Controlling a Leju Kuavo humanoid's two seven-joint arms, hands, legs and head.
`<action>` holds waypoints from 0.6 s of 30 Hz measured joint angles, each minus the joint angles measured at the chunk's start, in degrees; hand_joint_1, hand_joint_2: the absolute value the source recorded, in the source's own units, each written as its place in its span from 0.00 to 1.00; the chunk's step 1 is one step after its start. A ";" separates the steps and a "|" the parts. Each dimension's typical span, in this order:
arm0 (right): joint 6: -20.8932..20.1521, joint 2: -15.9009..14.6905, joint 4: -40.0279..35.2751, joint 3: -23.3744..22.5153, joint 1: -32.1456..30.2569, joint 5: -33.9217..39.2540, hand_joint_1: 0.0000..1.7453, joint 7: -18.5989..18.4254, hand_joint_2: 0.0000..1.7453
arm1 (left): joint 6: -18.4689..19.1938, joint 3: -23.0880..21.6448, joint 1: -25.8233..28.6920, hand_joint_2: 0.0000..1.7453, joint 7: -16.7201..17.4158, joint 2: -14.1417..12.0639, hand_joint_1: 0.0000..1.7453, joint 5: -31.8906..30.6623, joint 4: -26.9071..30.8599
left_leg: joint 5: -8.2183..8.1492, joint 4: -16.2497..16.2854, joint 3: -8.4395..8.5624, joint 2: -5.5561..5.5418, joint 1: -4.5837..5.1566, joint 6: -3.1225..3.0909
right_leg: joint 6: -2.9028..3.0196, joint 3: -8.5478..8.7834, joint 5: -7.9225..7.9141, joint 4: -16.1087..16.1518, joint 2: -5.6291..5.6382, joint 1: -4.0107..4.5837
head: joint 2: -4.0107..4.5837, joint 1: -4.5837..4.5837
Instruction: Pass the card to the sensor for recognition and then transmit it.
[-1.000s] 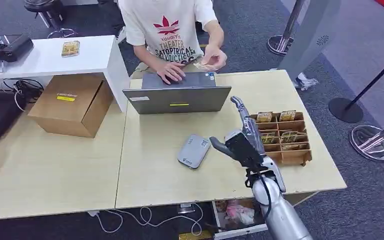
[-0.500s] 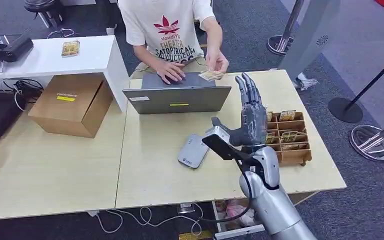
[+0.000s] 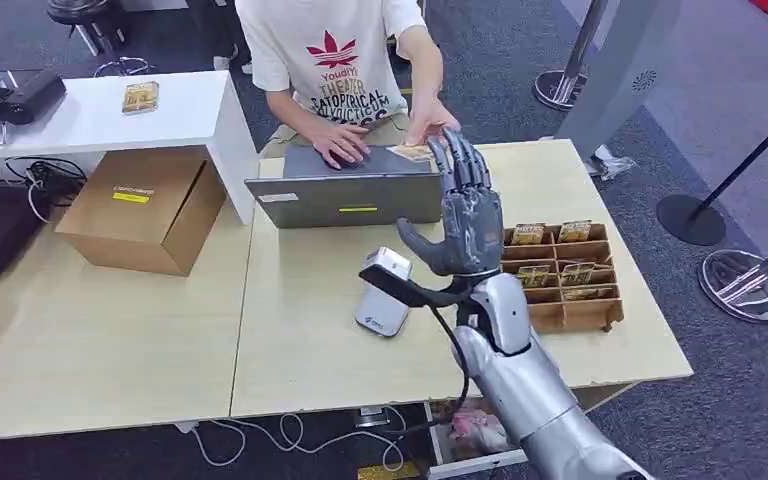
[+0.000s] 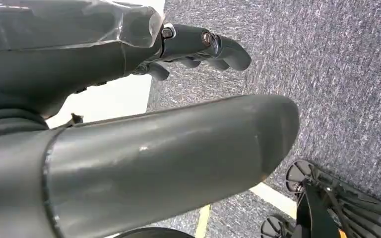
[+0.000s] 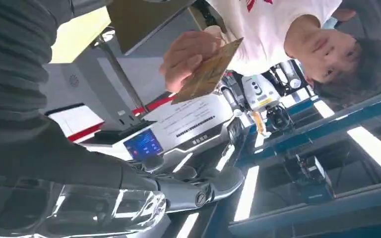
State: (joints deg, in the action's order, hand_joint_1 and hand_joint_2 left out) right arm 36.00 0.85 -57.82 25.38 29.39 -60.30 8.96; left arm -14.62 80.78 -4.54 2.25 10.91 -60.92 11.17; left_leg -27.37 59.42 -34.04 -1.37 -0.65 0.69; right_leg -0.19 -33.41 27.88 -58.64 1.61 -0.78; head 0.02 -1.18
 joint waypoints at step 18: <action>1.71 1.88 14.89 1.40 9.58 2.58 0.85 1.66 1.00 | 1.11 -0.48 -0.18 0.00 0.18 -0.48 0.00 -1.66 0.02 | 0.03 0.00 0.00 0.00 0.00 -0.01 | 0.00 0.00 -0.03 0.00 -0.01 0.00 | 0.00 0.00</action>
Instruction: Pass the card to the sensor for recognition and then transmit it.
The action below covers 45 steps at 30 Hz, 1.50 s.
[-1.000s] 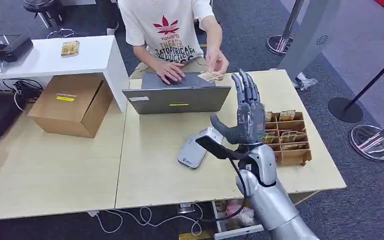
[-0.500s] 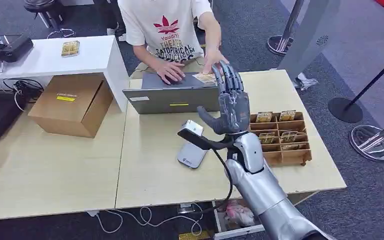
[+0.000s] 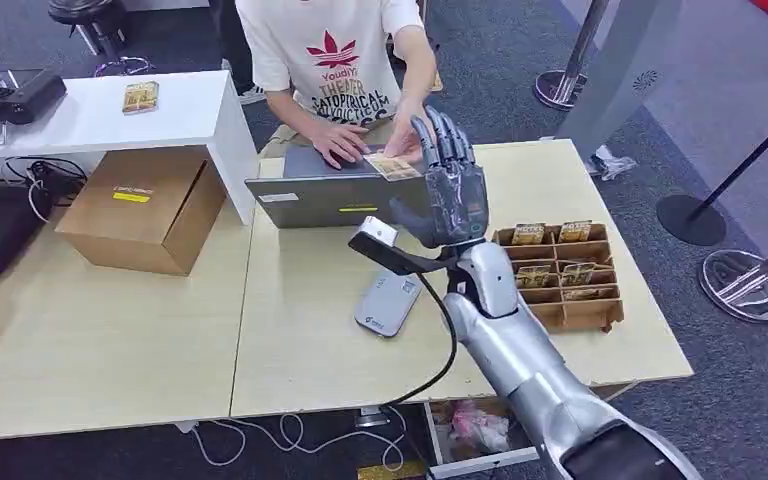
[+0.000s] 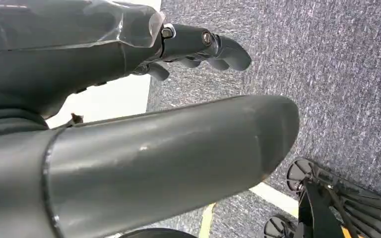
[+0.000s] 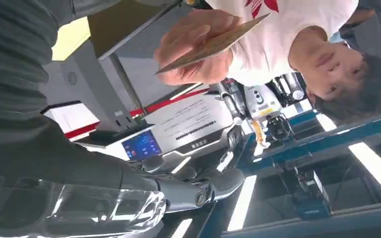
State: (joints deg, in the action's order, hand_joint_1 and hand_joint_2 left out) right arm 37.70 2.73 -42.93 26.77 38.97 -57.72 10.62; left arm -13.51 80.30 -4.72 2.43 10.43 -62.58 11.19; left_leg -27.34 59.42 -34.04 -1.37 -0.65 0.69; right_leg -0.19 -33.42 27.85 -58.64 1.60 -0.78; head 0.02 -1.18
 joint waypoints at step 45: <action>-10.18 2.23 2.07 1.25 2.66 15.16 0.97 3.81 1.00 | 0.22 -0.15 0.24 0.00 -0.33 -0.48 0.00 0.57 0.00 | 0.00 0.00 0.01 0.01 0.00 0.00 | 0.00 -0.01 0.00 0.00 0.02 0.00 | 0.00 0.00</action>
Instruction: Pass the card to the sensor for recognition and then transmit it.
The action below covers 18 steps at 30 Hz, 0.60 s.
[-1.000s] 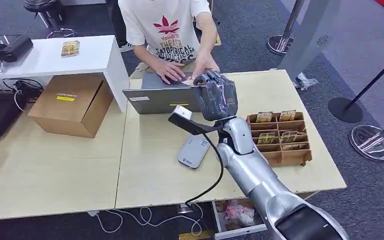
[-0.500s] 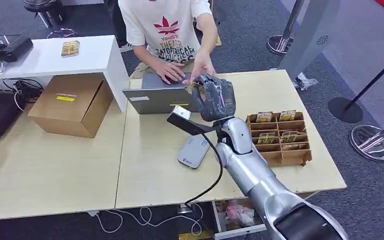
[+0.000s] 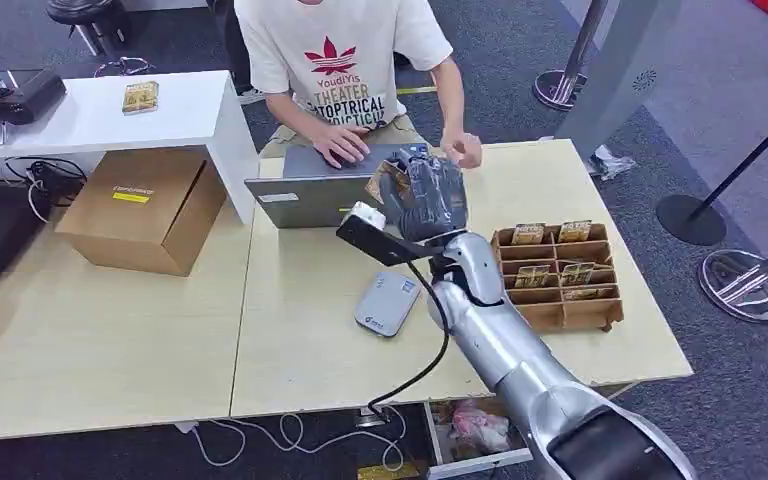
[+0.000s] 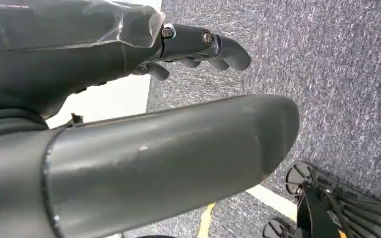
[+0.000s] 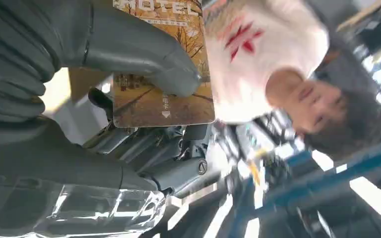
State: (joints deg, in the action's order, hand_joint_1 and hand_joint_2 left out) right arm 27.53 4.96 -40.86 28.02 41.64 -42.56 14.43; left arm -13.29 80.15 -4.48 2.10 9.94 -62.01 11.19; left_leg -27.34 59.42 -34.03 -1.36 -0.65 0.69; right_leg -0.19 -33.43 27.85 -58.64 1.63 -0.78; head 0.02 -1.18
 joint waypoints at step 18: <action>-29.89 -2.60 -7.61 1.29 -2.39 26.85 0.98 -1.25 1.00 | 1.84 0.00 0.24 0.00 -1.18 -0.52 0.00 -0.39 -0.02 | 0.00 0.00 -0.01 -0.01 0.00 0.00 | 0.00 0.00 0.00 0.00 -0.01 0.00 | 0.00 0.00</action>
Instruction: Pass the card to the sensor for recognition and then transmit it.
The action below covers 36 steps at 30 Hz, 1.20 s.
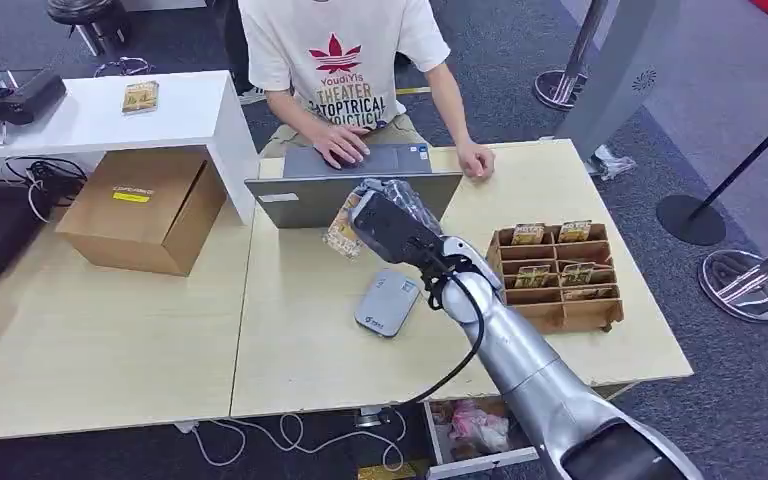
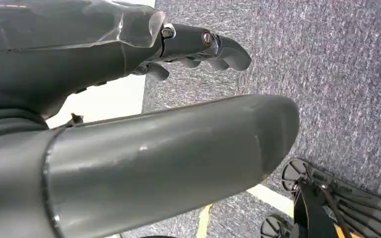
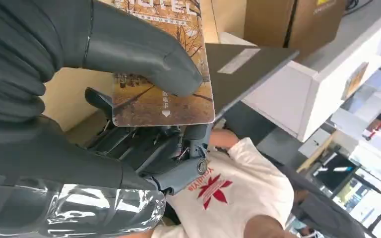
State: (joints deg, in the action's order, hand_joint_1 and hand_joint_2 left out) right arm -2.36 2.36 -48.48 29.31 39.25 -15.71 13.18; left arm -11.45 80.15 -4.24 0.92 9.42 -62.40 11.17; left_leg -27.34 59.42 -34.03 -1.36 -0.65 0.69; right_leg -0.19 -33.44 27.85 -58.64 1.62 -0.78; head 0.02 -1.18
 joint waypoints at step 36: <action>3.72 -2.97 16.02 4.65 -3.20 -0.24 1.00 -0.94 1.00 | 1.42 -2.03 -0.05 0.00 -0.26 -0.55 0.00 -3.08 0.02 | 0.00 0.00 -0.01 0.00 0.00 0.00 | 0.00 0.00 0.00 0.01 0.00 0.00 | 0.00 0.00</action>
State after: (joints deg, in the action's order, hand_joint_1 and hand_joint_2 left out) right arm 1.36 -0.61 -32.46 33.97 36.05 -15.96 12.24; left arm -10.03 78.12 -4.30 0.66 8.87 -65.48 11.19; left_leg -27.35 59.42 -34.04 -1.36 -0.65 0.69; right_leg -0.19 -33.44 27.85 -58.63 1.62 -0.78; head 0.02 -1.18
